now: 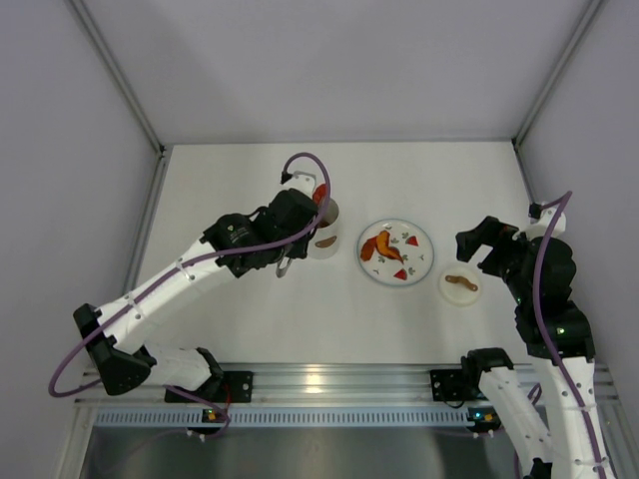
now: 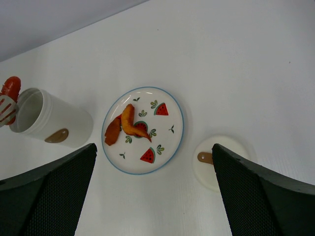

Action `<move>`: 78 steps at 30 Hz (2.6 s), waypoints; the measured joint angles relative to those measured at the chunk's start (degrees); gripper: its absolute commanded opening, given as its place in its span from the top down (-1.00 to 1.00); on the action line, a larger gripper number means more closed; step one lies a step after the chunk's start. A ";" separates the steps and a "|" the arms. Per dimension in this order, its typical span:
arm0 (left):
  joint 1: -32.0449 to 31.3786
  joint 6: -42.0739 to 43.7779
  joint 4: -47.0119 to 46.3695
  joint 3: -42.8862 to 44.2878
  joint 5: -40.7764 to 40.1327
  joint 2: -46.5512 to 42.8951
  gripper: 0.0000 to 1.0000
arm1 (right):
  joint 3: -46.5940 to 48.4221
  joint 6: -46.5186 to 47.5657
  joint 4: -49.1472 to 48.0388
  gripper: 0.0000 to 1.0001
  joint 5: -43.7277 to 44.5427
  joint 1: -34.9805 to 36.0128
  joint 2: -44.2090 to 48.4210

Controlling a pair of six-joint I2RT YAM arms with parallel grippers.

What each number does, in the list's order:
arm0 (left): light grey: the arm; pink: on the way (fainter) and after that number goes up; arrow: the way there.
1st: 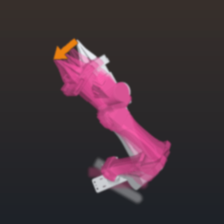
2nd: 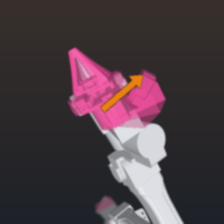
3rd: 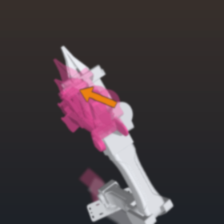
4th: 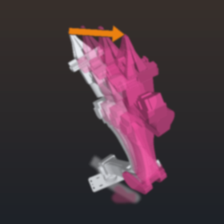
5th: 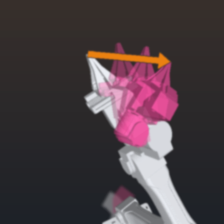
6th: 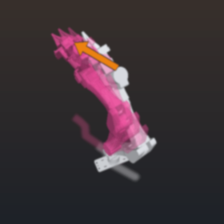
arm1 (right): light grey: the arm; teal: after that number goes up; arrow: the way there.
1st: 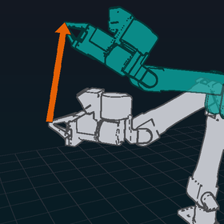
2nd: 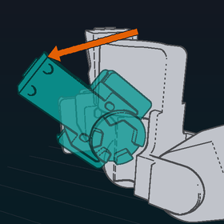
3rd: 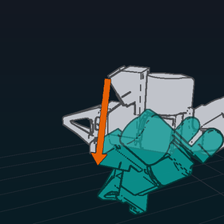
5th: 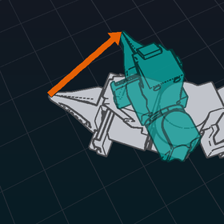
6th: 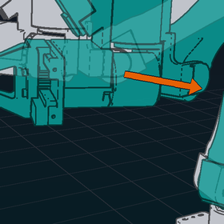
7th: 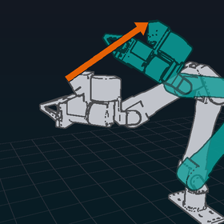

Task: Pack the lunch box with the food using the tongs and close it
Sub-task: Place the fake food in the packing box, then pick up the fake food from the plate.

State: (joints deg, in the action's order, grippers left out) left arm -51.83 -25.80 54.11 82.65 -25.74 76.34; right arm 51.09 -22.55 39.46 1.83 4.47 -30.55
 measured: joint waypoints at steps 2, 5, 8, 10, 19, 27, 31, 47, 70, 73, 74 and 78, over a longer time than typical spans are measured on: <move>0.00 0.00 -0.07 -0.07 0.04 0.00 0.21 | 0.00 0.02 0.00 -0.99 -0.02 0.00 0.00; 0.00 0.02 -0.04 -0.35 0.37 0.00 0.16 | 0.00 0.00 0.00 -0.99 0.00 0.00 0.00; 0.00 0.02 -0.04 -0.59 0.63 0.00 0.14 | 0.00 0.02 0.00 -0.99 0.00 0.00 0.00; 0.00 0.02 -0.07 -0.59 0.63 0.02 0.14 | 0.00 0.02 0.00 -0.99 0.00 0.00 0.00; 0.00 0.02 -0.52 -0.59 0.66 0.02 0.06 | 0.00 0.02 0.00 -0.99 0.00 0.00 0.00; 0.04 0.48 -0.70 0.13 3.52 0.39 0.08 | 0.00 0.02 0.00 -0.99 0.00 0.00 -0.44; -1.79 1.03 -1.01 3.93 4.02 2.80 0.06 | 0.00 0.02 0.00 -0.99 0.00 0.00 -0.76; -12.35 1.86 -2.67 12.17 2.25 18.08 -0.02 | 0.02 0.07 0.02 -0.99 0.07 0.00 -0.74; -10.64 1.95 -5.49 9.20 1.97 27.47 -0.05 | 0.00 0.04 0.00 -0.99 0.04 0.00 -0.57; -10.19 1.97 -5.75 9.05 2.29 28.15 -0.05 | -0.02 0.04 0.00 -0.99 0.04 0.00 -0.55; -10.10 1.97 -5.88 9.03 2.43 28.55 -0.05 | -0.02 0.04 0.00 -0.99 0.04 0.00 -0.52; -10.08 2.01 -6.12 8.92 2.99 29.94 -0.04 | -0.02 0.04 0.00 -0.99 0.04 0.00 -0.28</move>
State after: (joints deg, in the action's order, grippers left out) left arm -61.91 -23.79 47.99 91.57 -22.74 106.28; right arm 51.07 -22.50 39.46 1.87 4.47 -30.83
